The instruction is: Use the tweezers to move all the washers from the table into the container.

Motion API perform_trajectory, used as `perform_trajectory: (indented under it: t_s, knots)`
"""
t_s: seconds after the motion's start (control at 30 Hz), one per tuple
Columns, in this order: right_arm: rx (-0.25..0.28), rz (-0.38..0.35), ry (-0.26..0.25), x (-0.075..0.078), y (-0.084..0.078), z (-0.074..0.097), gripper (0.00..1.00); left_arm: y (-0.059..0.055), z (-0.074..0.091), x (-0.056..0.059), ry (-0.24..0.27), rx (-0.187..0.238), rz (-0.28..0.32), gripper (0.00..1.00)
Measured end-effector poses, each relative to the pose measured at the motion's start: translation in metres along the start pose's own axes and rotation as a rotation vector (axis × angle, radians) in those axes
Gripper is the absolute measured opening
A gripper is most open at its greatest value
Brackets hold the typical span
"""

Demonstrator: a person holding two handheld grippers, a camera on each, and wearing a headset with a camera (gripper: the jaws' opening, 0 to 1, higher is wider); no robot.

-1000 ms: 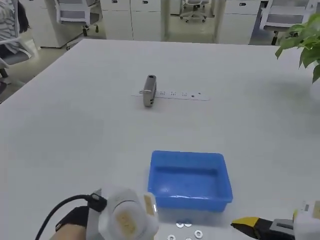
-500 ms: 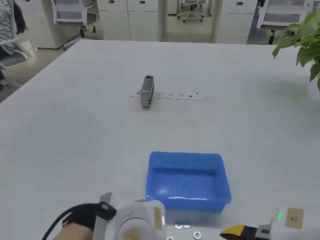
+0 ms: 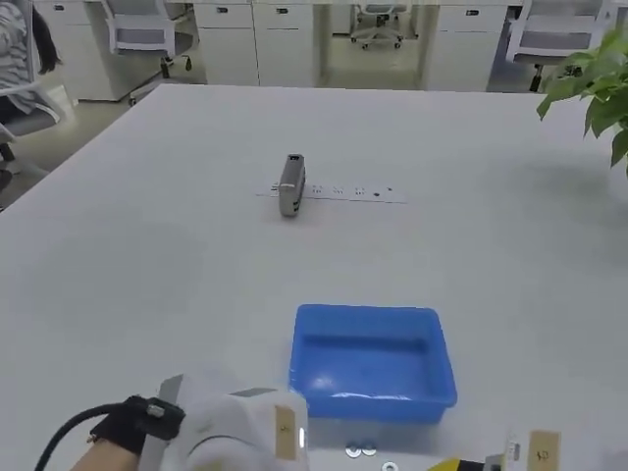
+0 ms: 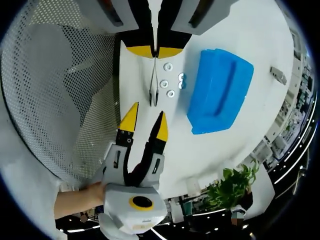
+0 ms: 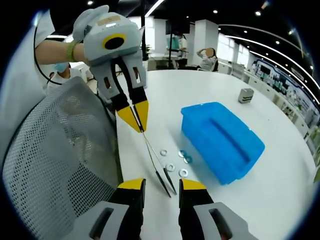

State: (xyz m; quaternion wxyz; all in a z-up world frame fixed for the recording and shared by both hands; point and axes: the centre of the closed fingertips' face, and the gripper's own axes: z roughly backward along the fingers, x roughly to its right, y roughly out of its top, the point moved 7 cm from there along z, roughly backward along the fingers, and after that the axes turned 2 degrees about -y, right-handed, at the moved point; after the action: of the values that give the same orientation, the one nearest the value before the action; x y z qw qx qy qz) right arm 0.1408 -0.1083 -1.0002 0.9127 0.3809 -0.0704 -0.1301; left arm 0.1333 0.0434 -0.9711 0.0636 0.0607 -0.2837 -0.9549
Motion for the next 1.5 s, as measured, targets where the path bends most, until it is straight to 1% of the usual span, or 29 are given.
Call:
perform_trajectory:
  t_s: [0.03, 0.2, 0.33, 0.47, 0.6, 0.67, 0.73, 0.8, 0.93, 1.03, 1.17, 1.23, 1.3, 1.33, 1.37, 1.47, 1.5]
  knots:
    - [0.000, 0.006, 0.002, 0.000, 0.001, -0.001, 0.23, 0.003, 0.005, 0.001, 0.002, 0.007, 0.005, 0.00]
    - [0.003, 0.032, 0.015, -0.002, 0.005, -0.004, 0.22, 0.017, 0.021, 0.005, 0.003, 0.036, 0.009, 0.00]
    - [0.021, 0.052, 0.034, -0.004, 0.012, -0.006, 0.21, 0.027, 0.029, 0.008, -0.003, 0.055, -0.002, 0.00]
    - [0.055, 0.069, 0.071, -0.009, 0.021, -0.010, 0.19, 0.036, 0.031, 0.009, -0.008, 0.064, -0.015, 0.00]
    - [0.059, 0.098, 0.111, -0.015, 0.025, -0.016, 0.17, 0.043, 0.030, 0.011, -0.011, 0.071, -0.028, 0.00]
    - [0.055, 0.116, 0.126, -0.016, 0.025, -0.019, 0.14, 0.045, 0.029, 0.011, -0.011, 0.078, -0.031, 0.00]
    - [0.049, 0.126, 0.128, -0.017, 0.024, -0.022, 0.11, 0.047, 0.029, 0.011, -0.015, 0.087, -0.029, 0.00]
    - [0.043, 0.128, 0.122, -0.014, 0.024, -0.024, 0.08, 0.049, 0.028, 0.011, -0.016, 0.093, -0.030, 0.00]
    - [0.059, 0.121, 0.107, -0.007, 0.028, -0.024, 0.07, 0.052, 0.029, 0.006, -0.008, 0.092, -0.047, 0.00]
    - [0.081, 0.107, 0.090, -0.001, 0.033, -0.025, 0.07, 0.054, 0.032, -0.001, 0.006, 0.093, -0.059, 0.00]
    - [0.084, 0.090, 0.079, 0.005, 0.034, -0.028, 0.07, 0.055, 0.030, -0.008, 0.010, 0.085, -0.072, 0.00]
    - [0.080, 0.085, 0.078, 0.006, 0.033, -0.029, 0.07, 0.055, 0.027, -0.010, 0.003, 0.079, -0.075, 0.00]
    - [0.075, 0.081, 0.082, 0.006, 0.031, -0.030, 0.07, 0.056, 0.025, -0.012, -0.004, 0.063, -0.087, 0.00]
    - [0.069, 0.077, 0.083, 0.006, 0.030, -0.032, 0.07, 0.056, 0.023, -0.013, -0.009, 0.046, -0.103, 0.00]
    - [0.070, 0.078, 0.084, 0.006, 0.029, -0.032, 0.07, 0.058, 0.023, -0.013, -0.009, 0.051, -0.109, 0.00]
    - [0.061, 0.055, 0.099, 0.007, 0.028, -0.033, 0.10, 0.062, 0.021, -0.017, -0.045, 0.046, -0.095, 0.00]
    - [0.061, 0.047, 0.104, 0.007, 0.029, -0.032, 0.11, 0.064, 0.020, -0.019, -0.050, 0.043, -0.097, 0.00]
